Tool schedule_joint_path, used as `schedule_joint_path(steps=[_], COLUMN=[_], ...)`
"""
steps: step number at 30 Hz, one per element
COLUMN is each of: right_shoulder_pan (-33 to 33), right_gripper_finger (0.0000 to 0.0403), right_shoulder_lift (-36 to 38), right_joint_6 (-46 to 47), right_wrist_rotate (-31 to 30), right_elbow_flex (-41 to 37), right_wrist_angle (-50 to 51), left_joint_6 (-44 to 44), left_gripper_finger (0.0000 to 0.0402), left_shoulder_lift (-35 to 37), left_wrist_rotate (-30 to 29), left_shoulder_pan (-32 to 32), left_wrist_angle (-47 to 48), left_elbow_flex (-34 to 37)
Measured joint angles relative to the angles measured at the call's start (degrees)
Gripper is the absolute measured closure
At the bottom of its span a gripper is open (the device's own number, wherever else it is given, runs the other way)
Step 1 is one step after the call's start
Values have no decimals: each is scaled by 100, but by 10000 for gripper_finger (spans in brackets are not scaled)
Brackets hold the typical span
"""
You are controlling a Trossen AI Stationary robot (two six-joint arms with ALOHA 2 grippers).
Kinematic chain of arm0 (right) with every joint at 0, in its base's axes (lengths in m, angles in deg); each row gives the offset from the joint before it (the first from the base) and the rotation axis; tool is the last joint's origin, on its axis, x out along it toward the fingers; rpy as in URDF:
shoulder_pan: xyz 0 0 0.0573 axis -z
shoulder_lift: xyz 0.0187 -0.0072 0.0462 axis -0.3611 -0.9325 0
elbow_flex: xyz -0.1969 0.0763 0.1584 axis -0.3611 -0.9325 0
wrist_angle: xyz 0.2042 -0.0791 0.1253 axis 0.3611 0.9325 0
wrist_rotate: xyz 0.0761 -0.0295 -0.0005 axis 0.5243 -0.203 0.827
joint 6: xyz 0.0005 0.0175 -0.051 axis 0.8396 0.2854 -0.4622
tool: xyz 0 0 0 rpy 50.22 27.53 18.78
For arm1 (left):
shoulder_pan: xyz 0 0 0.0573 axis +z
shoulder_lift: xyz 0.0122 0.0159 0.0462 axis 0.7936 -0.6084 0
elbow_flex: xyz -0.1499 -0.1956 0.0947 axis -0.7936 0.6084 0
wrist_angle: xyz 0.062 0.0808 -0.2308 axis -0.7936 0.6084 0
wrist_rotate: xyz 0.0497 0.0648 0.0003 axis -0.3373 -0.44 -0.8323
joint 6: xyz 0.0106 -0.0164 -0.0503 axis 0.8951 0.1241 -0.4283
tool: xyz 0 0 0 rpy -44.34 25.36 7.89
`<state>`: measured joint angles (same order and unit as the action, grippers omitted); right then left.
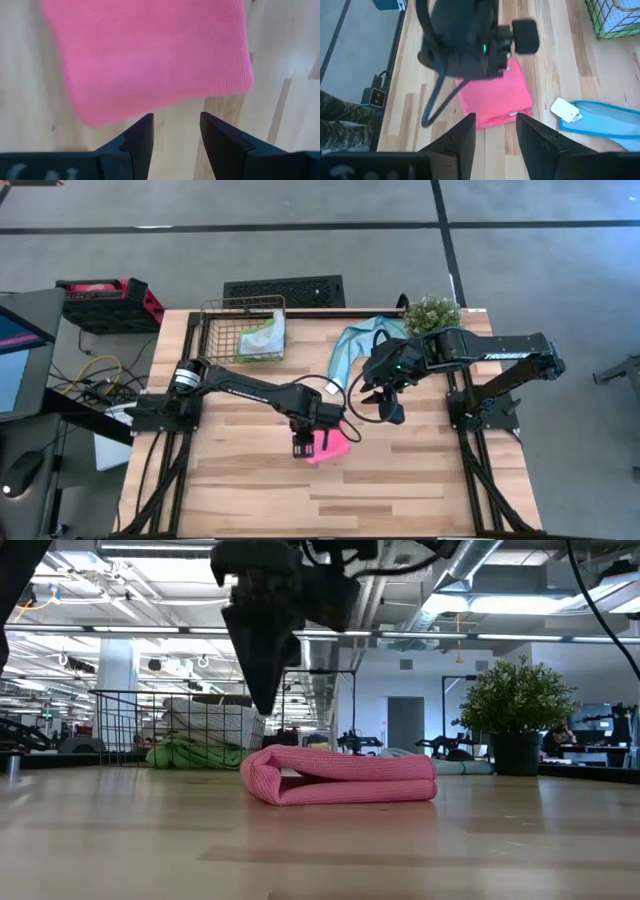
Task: Fold microfiber towels
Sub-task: Put the pink microfiber cloth into the gold wire basket
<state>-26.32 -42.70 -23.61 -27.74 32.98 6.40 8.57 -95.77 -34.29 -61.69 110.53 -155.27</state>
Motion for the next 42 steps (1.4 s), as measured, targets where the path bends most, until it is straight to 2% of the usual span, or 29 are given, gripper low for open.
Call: schedule_joint_path(steps=[7,10,13,16,21,26,29,33,42], right_shoulder_pan=[-9,-9,-9,-9,-9,-9,-7,-7,7], right_gripper_finger=[239,239,239,239,239,239,239,239,239], right_shoulder_lift=[-2,-2,-2,-2,-2,-2,-2,-2,-2], right_joint_6=[-140,-140,-140,-140,-140,-140,-141,-140,-140], right_wrist_rotate=[2,0,2,2,2,2,2,2,2], right_elbow_flex=[0,0,0,0,0,0,0,0,0], right_wrist_angle=[23,42,91,142,132,122,120,121,95], left_joint_6=[-478,-929,-1570,-2466,-3817,-5319,-5851,-6165,-6144], left_gripper_finger=[248,248,248,248,248,248,248,248,248], left_shoulder_lift=[574,988,1383,1825,2345,2425,2276,2168,2107], left_wrist_rotate=[-437,-411,-403,-258,156,-32,-212,-477,-747], left_shoulder_pan=[-30,-56,-135,-216,-215,-167,-165,-162,-56], left_wrist_angle=[588,554,388,-244,-2367,-4153,-4977,-5279,-5474], left_elbow_flex=[78,504,1214,2028,3219,4081,4425,4636,4902])
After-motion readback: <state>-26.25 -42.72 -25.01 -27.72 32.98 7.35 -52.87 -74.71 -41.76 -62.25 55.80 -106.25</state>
